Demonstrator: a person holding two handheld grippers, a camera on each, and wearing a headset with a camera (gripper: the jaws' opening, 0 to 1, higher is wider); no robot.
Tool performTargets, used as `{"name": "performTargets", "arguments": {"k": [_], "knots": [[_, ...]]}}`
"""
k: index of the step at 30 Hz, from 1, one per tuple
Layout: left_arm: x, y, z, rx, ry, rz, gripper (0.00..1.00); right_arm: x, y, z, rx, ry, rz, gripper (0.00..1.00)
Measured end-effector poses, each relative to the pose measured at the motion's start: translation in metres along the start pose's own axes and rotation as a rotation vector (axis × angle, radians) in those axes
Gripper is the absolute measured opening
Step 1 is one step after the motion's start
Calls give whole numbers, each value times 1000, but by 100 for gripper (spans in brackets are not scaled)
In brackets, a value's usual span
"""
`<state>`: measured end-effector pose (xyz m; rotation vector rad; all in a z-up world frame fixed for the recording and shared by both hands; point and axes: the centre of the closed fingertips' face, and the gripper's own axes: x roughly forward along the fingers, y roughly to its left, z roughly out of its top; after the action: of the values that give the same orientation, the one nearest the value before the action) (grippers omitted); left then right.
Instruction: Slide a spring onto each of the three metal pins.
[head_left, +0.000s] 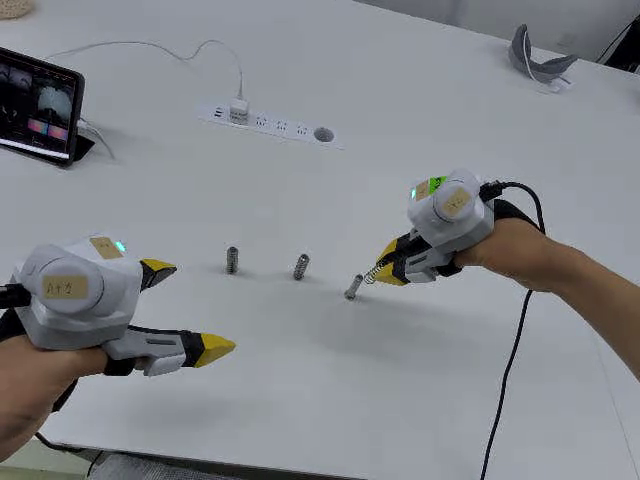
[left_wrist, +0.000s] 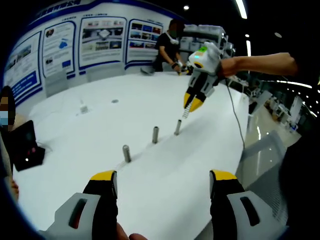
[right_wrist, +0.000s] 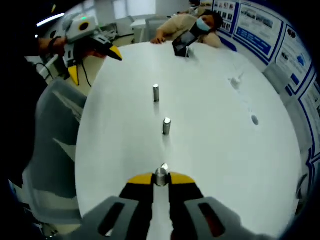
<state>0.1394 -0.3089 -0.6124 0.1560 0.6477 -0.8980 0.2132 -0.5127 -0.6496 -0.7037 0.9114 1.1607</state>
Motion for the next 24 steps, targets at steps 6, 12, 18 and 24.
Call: {"name": "performTargets", "arguments": {"k": [6,12,18,24], "knots": [[0,-2,-4,-16,0,0,77,5,-3,1,-4,5,3,12],[-1,-3,-5,-25,-1,-4,77,8,-3,1,-11,19,9,12],[-2,-1,-5,-27,-2,-1,77,12,-4,1,-14,21,9,12],[-2,-3,-7,-25,3,-6,76,17,-5,1,-20,30,10,13]]}}
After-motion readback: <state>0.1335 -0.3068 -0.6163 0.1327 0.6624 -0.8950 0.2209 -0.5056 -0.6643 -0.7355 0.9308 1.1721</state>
